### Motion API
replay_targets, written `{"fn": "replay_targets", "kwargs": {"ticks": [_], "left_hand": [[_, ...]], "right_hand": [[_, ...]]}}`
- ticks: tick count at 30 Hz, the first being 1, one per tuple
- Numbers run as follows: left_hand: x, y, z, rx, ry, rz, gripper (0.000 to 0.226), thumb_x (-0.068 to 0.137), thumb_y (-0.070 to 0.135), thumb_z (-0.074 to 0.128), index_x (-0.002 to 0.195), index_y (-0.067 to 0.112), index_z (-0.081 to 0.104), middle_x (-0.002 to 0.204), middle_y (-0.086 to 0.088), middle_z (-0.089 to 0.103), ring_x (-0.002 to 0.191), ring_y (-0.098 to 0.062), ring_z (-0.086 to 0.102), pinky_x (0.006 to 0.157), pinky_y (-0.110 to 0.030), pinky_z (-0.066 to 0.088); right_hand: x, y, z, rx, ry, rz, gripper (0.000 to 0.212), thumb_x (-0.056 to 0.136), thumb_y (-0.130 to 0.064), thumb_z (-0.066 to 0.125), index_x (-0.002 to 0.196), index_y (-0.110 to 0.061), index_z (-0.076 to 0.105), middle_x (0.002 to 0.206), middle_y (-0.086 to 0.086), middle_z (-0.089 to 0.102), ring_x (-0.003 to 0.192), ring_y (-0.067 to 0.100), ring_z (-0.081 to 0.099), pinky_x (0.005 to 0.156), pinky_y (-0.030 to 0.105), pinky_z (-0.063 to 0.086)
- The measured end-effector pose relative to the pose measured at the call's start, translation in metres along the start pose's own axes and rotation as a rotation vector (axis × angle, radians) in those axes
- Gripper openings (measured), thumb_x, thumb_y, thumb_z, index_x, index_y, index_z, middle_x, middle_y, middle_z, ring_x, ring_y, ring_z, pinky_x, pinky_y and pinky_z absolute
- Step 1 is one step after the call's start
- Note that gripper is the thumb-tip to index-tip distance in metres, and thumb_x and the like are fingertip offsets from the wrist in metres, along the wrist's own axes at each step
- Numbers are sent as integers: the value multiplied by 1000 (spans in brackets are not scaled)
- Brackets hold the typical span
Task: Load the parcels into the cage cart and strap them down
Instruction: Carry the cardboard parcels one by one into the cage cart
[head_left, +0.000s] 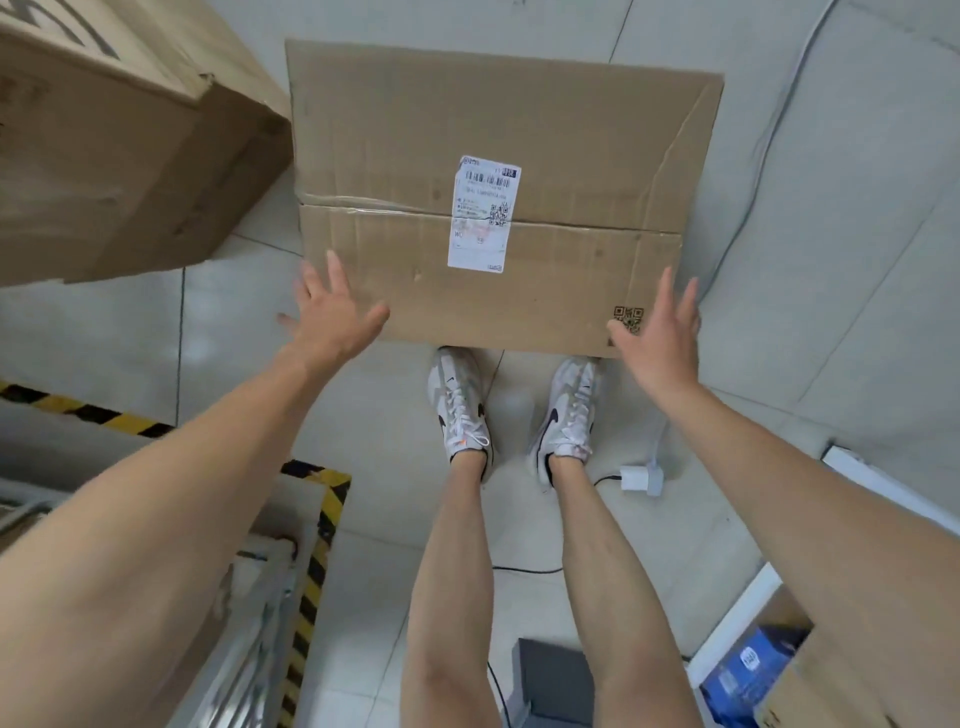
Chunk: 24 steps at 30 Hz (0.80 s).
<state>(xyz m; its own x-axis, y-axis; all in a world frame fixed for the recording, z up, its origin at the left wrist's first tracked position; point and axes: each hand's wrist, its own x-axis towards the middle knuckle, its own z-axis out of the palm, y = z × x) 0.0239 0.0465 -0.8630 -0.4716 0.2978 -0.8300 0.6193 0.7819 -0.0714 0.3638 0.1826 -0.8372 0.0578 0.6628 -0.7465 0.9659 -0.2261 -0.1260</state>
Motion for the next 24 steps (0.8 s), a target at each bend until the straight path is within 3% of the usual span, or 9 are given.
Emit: {"fn": "replay_targets", "kwargs": {"ticks": [5,9,13,19,24], "left_hand": [[58,5,-14,-312,99,-22,108,90,53,64,160,9,-7,162,-29,12,150,-41,18,121,-45,17],[90,8,-21,-449,100,-61,118,86,56,69,159,14,-14,160,-29,18,146,-39,29,119,-43,22],[92,-2,-21,-638,88,-32,123,78,47,82,160,14,-3,160,-19,26,145,-30,35,120,-37,29],[25,-22,-13,-750,-22,-98,101,79,30,86,153,9,20,149,-16,45,135,-32,48,114,-45,40],[-80,-44,-26,-942,-32,-158,87,85,32,79,152,18,25,140,-7,48,125,-27,52,109,-49,44]], "right_hand": [[65,-5,3,69,-32,45,105,87,-42,70,160,-22,-3,166,15,8,152,32,17,118,43,24],[105,-13,-6,307,-30,132,117,81,-47,75,159,-21,-8,163,9,22,145,23,33,116,35,27],[115,-13,-14,552,-69,187,97,78,-51,75,153,-17,23,149,-2,46,133,18,48,113,37,38],[71,-18,-47,690,-49,187,81,83,-50,71,149,-18,37,146,-1,51,133,17,49,115,41,38],[-5,-26,-107,696,-39,149,77,86,-46,70,151,-20,37,147,-1,51,134,17,48,114,37,36]]}}
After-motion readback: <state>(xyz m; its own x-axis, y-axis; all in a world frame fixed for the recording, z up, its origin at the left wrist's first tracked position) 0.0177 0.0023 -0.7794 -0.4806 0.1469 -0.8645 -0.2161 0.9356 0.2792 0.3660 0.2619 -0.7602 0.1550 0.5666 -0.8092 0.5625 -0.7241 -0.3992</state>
